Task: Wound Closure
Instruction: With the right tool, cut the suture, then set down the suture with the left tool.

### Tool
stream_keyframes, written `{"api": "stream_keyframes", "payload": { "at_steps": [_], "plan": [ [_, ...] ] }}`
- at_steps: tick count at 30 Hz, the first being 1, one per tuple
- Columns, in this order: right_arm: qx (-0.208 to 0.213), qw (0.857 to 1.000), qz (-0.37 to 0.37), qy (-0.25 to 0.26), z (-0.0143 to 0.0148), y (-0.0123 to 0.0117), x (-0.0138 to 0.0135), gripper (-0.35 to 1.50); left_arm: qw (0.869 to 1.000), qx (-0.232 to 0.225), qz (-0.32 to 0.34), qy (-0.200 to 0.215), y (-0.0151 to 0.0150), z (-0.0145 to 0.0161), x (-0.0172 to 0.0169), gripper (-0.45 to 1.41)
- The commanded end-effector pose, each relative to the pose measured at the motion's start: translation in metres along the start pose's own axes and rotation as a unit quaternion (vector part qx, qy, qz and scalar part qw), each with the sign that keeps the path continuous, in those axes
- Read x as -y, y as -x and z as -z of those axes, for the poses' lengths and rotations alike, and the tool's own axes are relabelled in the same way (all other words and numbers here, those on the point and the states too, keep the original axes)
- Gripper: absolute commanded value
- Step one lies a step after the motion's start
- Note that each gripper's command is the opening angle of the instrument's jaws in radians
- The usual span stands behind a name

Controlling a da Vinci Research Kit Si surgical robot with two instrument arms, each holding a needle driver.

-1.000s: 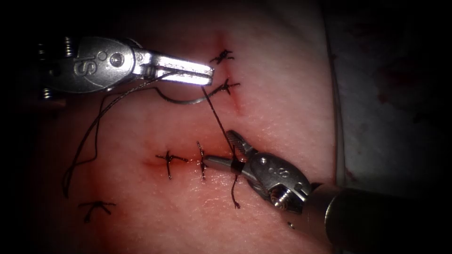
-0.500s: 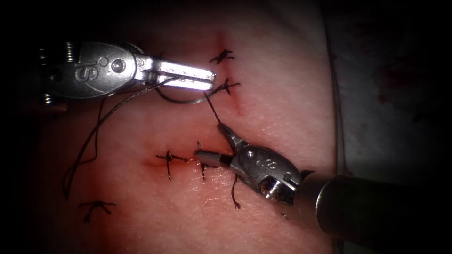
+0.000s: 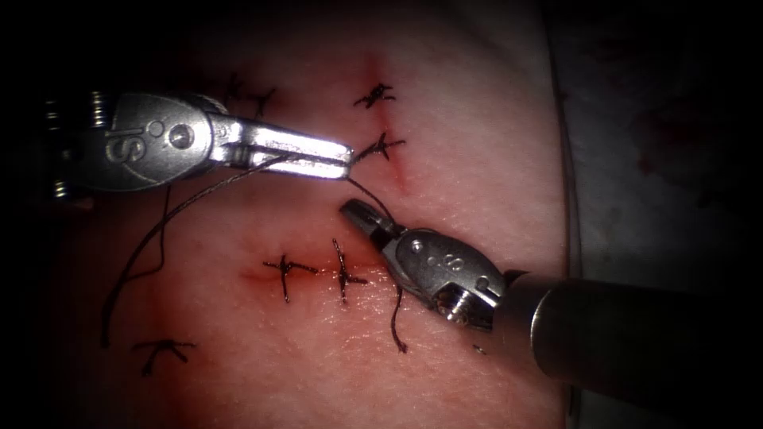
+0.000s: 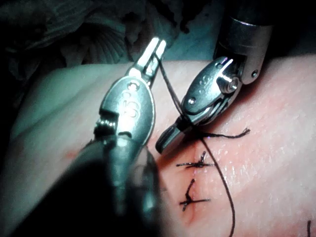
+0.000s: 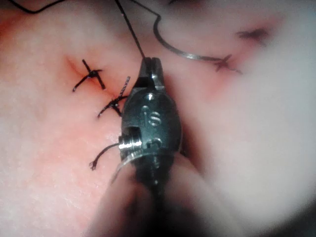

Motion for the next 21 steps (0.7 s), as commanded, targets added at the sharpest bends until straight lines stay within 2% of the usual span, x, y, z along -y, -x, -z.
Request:
{"api": "stream_keyframes", "payload": {
  "at_steps": [1, 2, 3, 6, 9, 12, 14, 16, 20, 21],
  "plan": [
    [-0.002, 1.0, -0.008, -0.016, 0.0017, 0.0007, -0.0002, 1.36, 1.0, -0.001, -0.003, 0.001, 0.0001, -0.0003, 0.0, -0.45],
    [-0.003, 1.0, -0.006, -0.023, 0.0027, 0.0009, -0.0004, 1.4, 1.0, -0.001, -0.006, 0.002, -0.0002, -0.0003, -0.0002, -0.45],
    [-0.001, 1.0, -0.003, -0.029, 0.0053, 0.0013, -0.0011, 1.43, 1.0, -0.002, -0.008, 0.004, -0.001, -0.0002, -0.0009, -0.45],
    [0.008, 1.0, 0.013, -0.024, 0.0091, 0.0017, -0.003, 1.45, 1.0, -0.005, -0.012, 0.005, -0.0023, -0.0004, -0.0022, -0.45],
    [0.023, 0.999, 0.03, -0.014, 0.0144, 0.002, -0.0068, 1.36, 0.999, -0.02, -0.025, 0.012, -0.004, -0.0018, -0.0051, -0.45],
    [0.015, 0.999, 0.033, 0.009, 0.0171, 0.0017, -0.0102, 1.33, 0.998, -0.042, -0.047, 0.026, -0.0051, -0.0043, -0.0089, -0.45],
    [0.0, 0.999, 0.032, 0.028, 0.0179, 0.0011, -0.012, 1.31, 0.996, -0.053, -0.059, 0.034, -0.0052, -0.0061, -0.0114, -0.45],
    [0.007, 0.998, 0.055, 0.039, 0.0181, 0.0006, -0.0131, 1.3, 0.996, -0.058, -0.058, 0.042, -0.0048, -0.0076, -0.0139, -0.45],
    [0.01, 0.997, 0.053, 0.051, 0.018, 0.0, -0.0137, 1.28, 0.996, -0.064, -0.036, 0.053, -0.0028, -0.0093, -0.017, -0.45],
    [0.006, 0.997, 0.052, 0.054, 0.0179, 0.0, -0.0137, 1.3, 0.996, -0.065, -0.029, 0.056, -0.0022, -0.0096, -0.0176, -0.3]
  ]
}}
